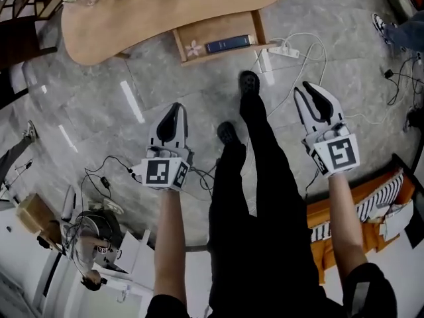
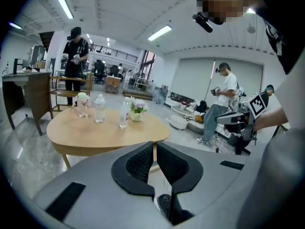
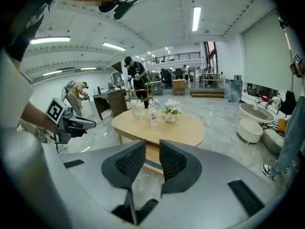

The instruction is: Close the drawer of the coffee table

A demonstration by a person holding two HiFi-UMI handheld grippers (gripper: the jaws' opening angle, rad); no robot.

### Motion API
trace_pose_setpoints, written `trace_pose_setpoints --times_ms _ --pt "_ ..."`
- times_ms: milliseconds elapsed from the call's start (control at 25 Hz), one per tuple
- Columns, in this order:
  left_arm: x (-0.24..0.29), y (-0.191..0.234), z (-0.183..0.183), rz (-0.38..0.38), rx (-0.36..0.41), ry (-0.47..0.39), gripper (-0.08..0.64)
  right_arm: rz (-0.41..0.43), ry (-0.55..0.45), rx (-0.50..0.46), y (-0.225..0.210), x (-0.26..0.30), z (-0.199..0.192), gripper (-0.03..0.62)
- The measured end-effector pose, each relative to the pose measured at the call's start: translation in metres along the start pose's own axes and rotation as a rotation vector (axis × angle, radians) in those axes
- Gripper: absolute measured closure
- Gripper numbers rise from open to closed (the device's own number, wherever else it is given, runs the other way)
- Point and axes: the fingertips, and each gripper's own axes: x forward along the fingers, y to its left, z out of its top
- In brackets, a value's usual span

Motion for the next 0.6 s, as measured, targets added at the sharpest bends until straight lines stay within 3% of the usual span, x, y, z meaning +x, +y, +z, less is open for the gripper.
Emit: trace_pose_setpoints --times_ms 240,440,600 --pt "0.063 0.039 -0.072 0.05 -0.007 0.139 0.511 0.048 0.094 -0.067 -0.04 0.067 -0.053 0.503" --pt "0.098 0.067 -0.112 0.087 -0.032 0.226 0.41 0.088 0.135 -0.181 -0.066 0.109 -0.078 0.472" --pt "0.125 0.082 -0.139 0.067 -0.013 0.302 0.292 0.081 0.215 -0.229 -0.084 0.137 -0.108 0.445"
